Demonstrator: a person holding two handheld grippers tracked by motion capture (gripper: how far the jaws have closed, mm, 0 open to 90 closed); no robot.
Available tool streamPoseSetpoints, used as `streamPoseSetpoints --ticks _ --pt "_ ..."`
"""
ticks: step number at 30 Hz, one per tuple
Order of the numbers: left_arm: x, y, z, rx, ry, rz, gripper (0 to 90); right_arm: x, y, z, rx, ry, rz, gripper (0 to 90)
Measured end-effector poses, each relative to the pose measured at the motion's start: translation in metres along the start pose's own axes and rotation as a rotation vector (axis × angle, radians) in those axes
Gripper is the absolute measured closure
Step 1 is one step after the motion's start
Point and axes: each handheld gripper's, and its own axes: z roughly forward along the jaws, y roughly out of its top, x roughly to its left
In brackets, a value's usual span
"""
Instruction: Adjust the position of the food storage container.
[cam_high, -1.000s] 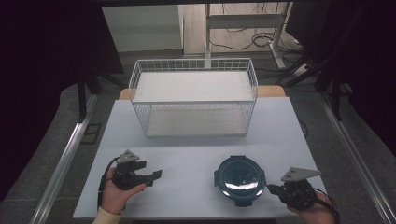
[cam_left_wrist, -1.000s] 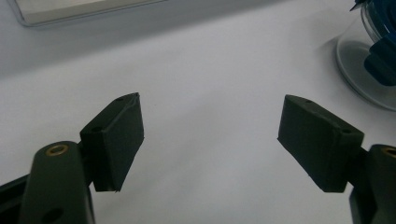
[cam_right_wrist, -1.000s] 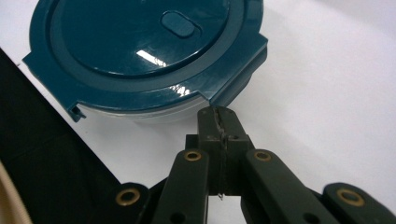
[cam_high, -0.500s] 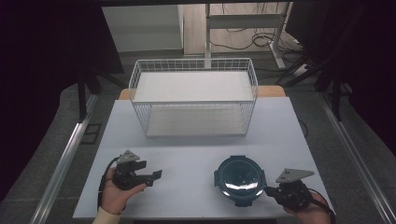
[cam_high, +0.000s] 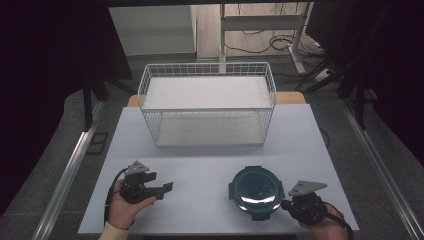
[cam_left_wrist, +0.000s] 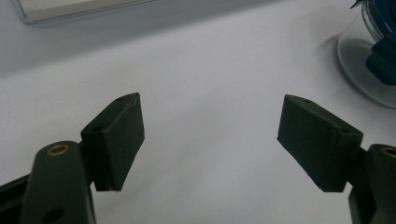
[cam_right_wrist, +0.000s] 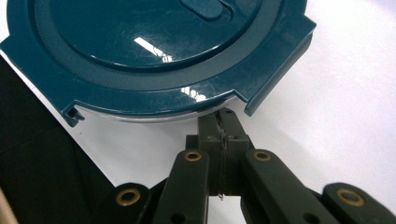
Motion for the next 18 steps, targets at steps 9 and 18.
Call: streamPoseSetpoints --ticks 9,18 --pt "0.0 0.0 0.001 0.003 -0.002 -0.002 22.9 0.007 0.006 0.005 0.003 0.013 -0.018 89.7" --pt "0.0 0.0 0.001 0.002 -0.001 -0.003 22.9 0.013 0.015 0.013 0.0 0.022 -0.023 89.7"
